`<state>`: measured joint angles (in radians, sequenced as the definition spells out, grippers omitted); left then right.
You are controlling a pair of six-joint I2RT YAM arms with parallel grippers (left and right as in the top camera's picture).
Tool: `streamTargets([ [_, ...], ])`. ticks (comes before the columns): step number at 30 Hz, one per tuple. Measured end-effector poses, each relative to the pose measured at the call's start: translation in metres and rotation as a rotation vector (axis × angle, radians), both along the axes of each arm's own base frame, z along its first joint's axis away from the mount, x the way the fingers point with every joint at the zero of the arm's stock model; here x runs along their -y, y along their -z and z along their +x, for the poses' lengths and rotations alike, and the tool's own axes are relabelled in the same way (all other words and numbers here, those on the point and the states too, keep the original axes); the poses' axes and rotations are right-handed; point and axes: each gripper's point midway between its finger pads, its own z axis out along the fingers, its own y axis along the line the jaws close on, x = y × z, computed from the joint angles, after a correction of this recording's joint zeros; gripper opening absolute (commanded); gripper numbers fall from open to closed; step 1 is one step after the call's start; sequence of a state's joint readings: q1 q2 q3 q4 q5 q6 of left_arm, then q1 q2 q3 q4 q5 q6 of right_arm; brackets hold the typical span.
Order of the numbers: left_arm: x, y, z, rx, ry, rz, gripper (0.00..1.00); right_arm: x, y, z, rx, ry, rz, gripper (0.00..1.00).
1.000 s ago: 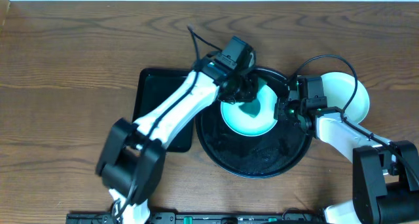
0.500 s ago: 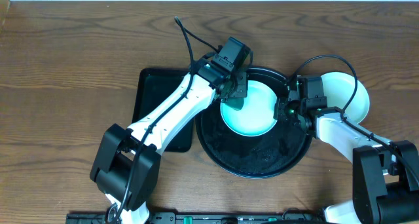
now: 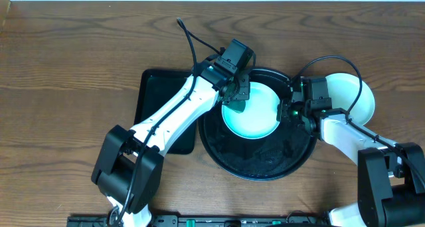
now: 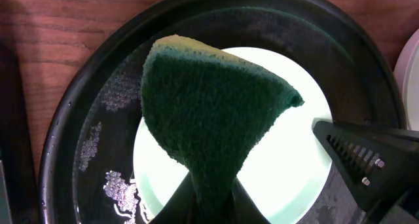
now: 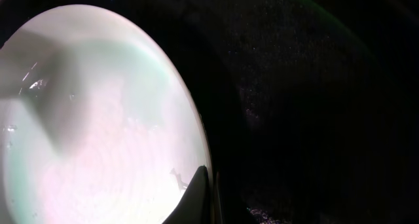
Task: Clean dirty plates on tray and stack at the side
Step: 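Scrub the plate surface with the sponge in circles, left gripper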
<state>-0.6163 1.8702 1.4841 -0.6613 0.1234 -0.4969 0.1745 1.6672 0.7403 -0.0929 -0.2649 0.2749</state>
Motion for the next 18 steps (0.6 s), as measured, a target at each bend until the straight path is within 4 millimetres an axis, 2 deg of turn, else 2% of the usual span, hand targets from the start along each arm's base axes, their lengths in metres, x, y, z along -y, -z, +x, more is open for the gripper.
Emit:
streamTargets([
  [8,0.002,0.002,-0.002,-0.004,0.007,0.003,0.11,-0.001,0.000,0.000,-0.020,0.040,0.032,0.03],
  [18,0.011,0.020,-0.011,-0.039,0.034,0.029,0.12,-0.003,-0.003,0.003,-0.013,0.058,0.050,0.04],
])
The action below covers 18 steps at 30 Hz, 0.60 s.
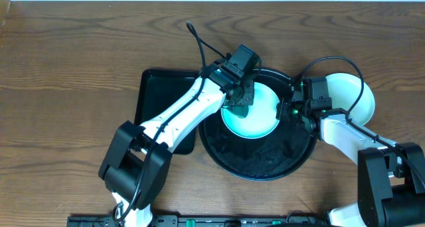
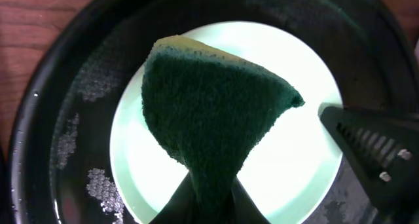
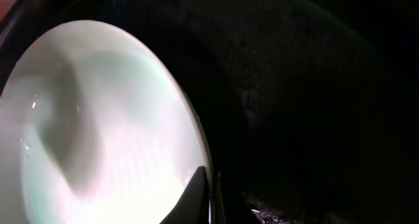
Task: Clean dirty plates on tray and stack at the side
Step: 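Scrub the plate surface with the sponge in circles, left gripper, then continue wiping the plate with the sponge while right gripper holds rim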
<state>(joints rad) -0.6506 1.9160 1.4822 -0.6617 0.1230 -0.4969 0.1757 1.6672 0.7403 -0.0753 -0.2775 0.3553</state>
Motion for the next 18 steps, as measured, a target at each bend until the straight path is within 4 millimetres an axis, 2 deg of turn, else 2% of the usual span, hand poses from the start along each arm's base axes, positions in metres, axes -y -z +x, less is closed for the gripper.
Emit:
streamTargets([
  [18,-0.011,0.016,0.006,0.012,-0.026,0.077,0.11,-0.001,-0.001,0.000,0.002,-0.004,0.007,0.01],
])
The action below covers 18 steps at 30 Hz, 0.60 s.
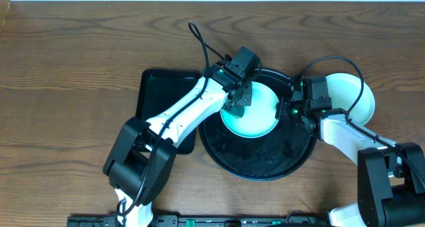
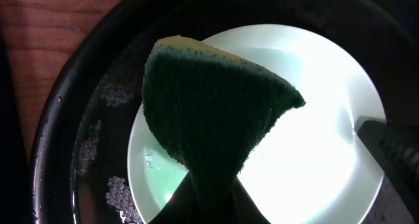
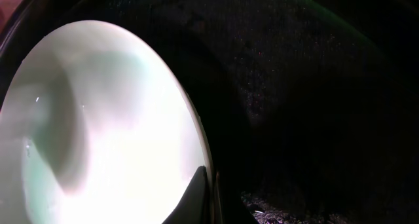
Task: Clean dirty plates on tray and stack at the side
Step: 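Continue wiping the plate with the sponge while right gripper holds rim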
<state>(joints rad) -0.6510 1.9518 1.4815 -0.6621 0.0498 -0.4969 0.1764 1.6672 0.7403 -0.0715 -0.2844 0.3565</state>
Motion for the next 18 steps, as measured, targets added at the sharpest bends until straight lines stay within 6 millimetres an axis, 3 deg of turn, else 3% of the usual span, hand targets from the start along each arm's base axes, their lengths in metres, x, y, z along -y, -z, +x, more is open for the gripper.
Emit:
streamTargets([
  [10,-0.004,0.036,-0.004,-0.065,-0.001,0.054,0.12,-0.010,-0.001,-0.002,0.007,-0.027,-0.005,0.01],
  [18,-0.004,0.037,-0.004,-0.067,-0.001,0.056,0.12,-0.014,0.001,-0.003,0.009,-0.034,-0.024,0.01],
])
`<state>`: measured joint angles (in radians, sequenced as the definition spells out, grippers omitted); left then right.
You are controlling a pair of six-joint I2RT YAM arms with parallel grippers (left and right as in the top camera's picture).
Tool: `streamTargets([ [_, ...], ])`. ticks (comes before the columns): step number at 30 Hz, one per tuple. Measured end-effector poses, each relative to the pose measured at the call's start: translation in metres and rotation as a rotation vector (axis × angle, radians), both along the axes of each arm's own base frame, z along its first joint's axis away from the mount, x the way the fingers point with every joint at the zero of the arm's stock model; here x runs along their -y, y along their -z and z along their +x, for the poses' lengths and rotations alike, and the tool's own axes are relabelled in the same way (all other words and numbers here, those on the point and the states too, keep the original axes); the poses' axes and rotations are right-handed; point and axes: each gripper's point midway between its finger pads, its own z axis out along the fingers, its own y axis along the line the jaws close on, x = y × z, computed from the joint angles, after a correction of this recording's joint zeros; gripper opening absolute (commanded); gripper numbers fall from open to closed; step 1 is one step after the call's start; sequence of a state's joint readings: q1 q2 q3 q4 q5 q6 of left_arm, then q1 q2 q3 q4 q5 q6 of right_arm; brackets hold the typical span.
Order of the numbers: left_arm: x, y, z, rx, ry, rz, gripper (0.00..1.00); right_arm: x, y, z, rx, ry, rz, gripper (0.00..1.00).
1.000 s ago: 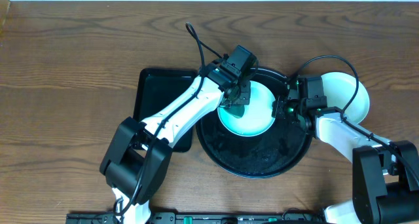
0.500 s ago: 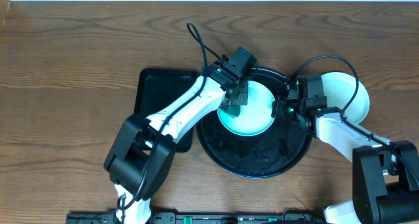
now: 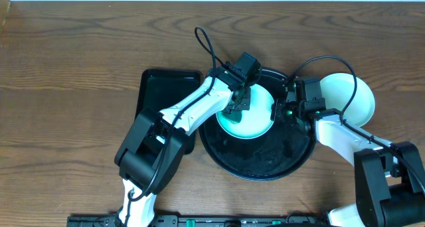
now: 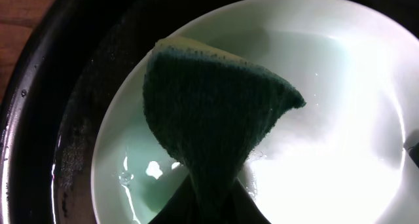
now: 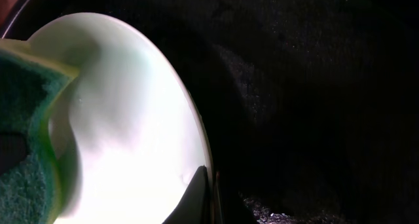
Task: Clean dirty plates on tray and stack at the side
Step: 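Continue wiping the plate with the sponge while right gripper holds rim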
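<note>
A pale green plate (image 3: pixel 249 114) lies tilted in the round black tray (image 3: pixel 259 162). My right gripper (image 3: pixel 284 109) is shut on the plate's right rim (image 5: pixel 204 160). My left gripper (image 3: pixel 237 102) is shut on a green and yellow sponge (image 4: pixel 209 122), which is down on the wet inside of the plate (image 4: pixel 314 80) at its upper left. The sponge (image 5: pixel 26 119) also shows at the left edge of the right wrist view, against the plate's face.
A white plate (image 3: pixel 355 97) lies on the table to the right of the round tray. A black rectangular tray (image 3: pixel 156 94) sits to the left, partly under my left arm. Wet foam patches cover the round tray's floor (image 5: pixel 314 86).
My left gripper has moved the sponge down and closer to the plate, so the plate fills the left wrist view. The sponge now shows in the right wrist view. The right gripper's hold is unchanged.
At every moment my right gripper held the green plate's rim in the round tray and my left gripper held the sponge above the plate. The sponge shifted over the plate from moment to moment, and now sits low on its wet upper-left part.
</note>
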<state>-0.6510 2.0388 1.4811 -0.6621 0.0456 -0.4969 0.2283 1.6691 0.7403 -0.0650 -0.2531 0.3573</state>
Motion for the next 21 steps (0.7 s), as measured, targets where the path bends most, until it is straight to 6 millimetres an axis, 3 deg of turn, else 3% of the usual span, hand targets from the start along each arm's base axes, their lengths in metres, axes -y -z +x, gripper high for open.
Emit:
streamTargets([
  [21,-0.001,0.022,-0.003,-0.044,0.003,0.029,0.12,0.001,0.004,-0.001,-0.010,0.005,-0.007,0.01],
])
